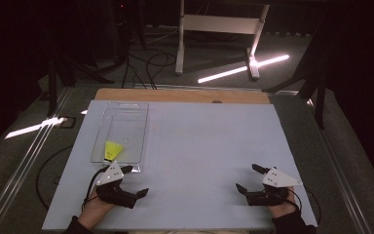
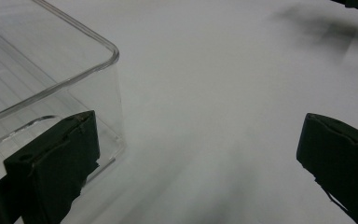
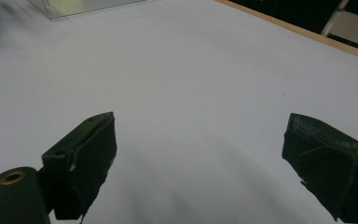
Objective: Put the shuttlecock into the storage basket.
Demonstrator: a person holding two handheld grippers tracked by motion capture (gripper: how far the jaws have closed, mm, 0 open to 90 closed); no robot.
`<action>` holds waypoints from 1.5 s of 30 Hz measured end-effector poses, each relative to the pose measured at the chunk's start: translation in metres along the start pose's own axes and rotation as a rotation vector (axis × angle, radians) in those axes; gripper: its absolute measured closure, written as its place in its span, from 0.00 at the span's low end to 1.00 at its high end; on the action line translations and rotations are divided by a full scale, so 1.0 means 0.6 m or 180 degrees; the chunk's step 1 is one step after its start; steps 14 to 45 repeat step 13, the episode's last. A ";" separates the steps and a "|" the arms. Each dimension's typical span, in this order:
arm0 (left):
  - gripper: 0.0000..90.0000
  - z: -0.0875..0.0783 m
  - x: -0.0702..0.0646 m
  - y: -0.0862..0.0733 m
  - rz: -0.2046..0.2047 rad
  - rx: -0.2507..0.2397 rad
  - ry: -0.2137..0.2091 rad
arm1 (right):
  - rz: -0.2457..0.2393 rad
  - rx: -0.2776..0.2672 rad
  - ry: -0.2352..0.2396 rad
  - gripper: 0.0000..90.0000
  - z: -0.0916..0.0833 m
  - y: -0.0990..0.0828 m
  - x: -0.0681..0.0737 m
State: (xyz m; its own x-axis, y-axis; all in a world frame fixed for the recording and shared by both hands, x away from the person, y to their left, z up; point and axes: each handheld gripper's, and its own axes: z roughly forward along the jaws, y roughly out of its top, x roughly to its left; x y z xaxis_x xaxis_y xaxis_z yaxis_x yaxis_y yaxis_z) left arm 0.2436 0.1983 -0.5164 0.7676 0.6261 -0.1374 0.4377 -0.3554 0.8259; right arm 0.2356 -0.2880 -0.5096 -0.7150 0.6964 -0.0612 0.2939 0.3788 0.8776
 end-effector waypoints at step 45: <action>0.00 0.007 -0.007 -0.002 0.0085 0.0119 0.0066 | 0.0001 0.0037 0.0025 0.11 0.003 -0.002 0.000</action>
